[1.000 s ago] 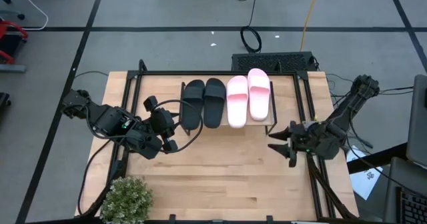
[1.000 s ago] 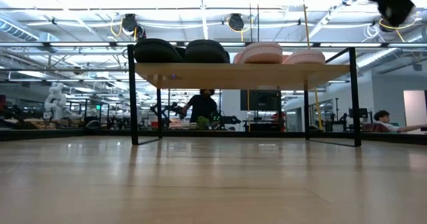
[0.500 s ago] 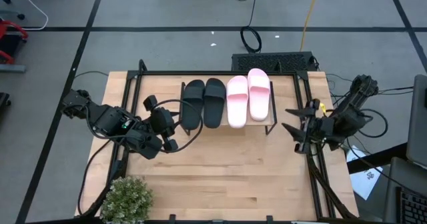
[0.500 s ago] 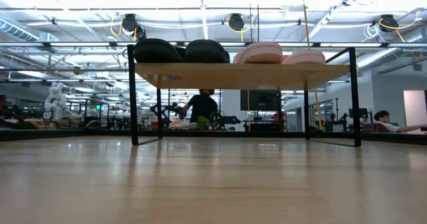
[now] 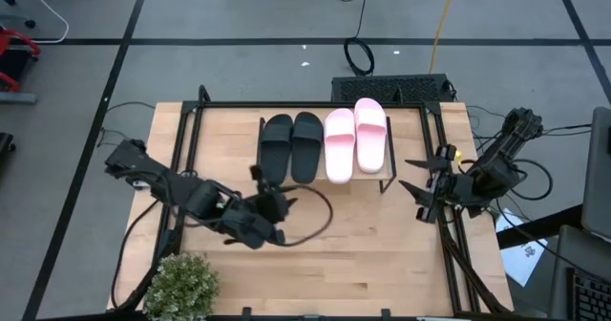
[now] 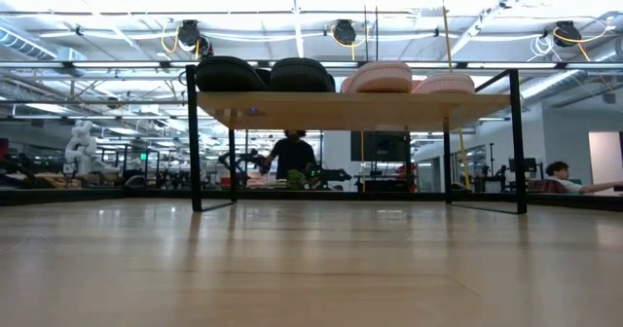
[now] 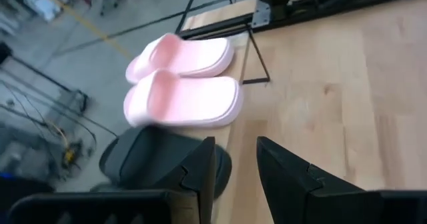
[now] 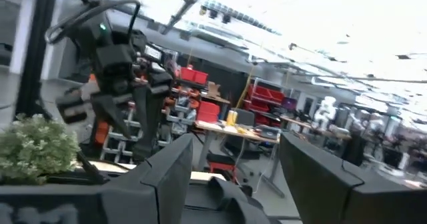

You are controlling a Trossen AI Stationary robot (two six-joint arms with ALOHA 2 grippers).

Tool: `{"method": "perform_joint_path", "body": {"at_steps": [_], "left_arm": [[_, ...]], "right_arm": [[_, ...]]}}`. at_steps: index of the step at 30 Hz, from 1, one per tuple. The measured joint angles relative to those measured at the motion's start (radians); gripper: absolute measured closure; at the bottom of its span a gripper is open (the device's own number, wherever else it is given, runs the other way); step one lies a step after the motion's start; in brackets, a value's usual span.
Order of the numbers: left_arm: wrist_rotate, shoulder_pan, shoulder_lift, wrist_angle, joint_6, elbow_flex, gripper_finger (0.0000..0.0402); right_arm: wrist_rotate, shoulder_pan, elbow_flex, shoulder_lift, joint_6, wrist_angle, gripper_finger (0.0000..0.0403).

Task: Pick and place slides into the shelf
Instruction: Adjust the right pink slide on the shelf

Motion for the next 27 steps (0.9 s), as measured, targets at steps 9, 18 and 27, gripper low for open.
{"method": "perform_joint_path", "body": {"at_steps": [9, 18, 27], "left_arm": [[0.001, 0.046, 0.049, 0.087, 0.132, 0.0, 0.0289], [0.0, 0.083, 0.038, 0.089, 0.157, 0.0, 0.0289], [-0.006, 0.151, 0.038, 0.089, 0.192, 0.0, 0.0289]], "right_arm": [[-0.151, 0.0, 0.0, 0.027, 0.042, 0.0, 0.0188], [0.046, -0.059, 0.0, 0.068, -0.181, -0.042, 0.0188], [0.41, -0.229, 0.034, 0.234, -0.389, -0.046, 0.0188]]}}
